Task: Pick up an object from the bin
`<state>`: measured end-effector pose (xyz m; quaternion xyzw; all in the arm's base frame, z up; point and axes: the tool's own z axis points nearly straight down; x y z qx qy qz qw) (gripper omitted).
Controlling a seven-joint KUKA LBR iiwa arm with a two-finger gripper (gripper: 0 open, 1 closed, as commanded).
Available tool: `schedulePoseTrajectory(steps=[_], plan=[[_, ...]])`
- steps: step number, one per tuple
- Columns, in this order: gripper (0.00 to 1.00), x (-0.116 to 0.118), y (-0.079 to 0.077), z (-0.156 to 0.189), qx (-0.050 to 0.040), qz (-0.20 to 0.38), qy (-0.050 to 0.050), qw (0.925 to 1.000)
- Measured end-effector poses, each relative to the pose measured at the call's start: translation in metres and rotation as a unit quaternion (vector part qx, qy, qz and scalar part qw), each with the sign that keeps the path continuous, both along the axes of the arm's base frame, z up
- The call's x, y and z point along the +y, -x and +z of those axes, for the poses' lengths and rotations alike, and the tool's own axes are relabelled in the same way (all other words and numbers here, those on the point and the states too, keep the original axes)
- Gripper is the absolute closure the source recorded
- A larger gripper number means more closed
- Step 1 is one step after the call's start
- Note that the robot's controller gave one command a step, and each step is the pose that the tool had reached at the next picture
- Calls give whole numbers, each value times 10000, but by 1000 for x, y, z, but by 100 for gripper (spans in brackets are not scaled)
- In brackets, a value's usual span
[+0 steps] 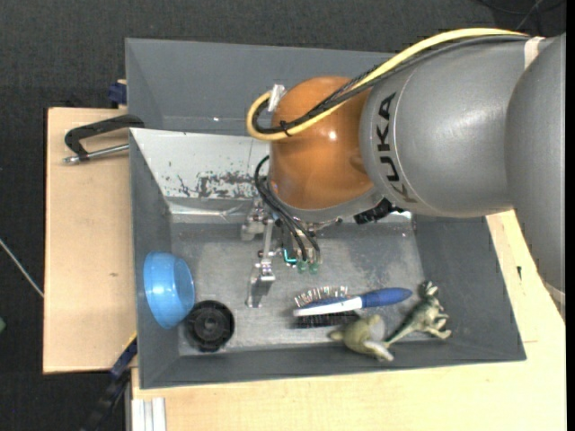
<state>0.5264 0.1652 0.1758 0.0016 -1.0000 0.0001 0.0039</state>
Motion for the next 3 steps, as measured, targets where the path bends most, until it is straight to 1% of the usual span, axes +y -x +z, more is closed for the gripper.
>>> schedulePoseTrajectory(steps=[1,2,3], plan=[[0,70,20,-96,-28,424,-8,9991],[100,70,19,-91,-22,393,-25,9992],[100,62,15,44,-103,457,-30,9989]])
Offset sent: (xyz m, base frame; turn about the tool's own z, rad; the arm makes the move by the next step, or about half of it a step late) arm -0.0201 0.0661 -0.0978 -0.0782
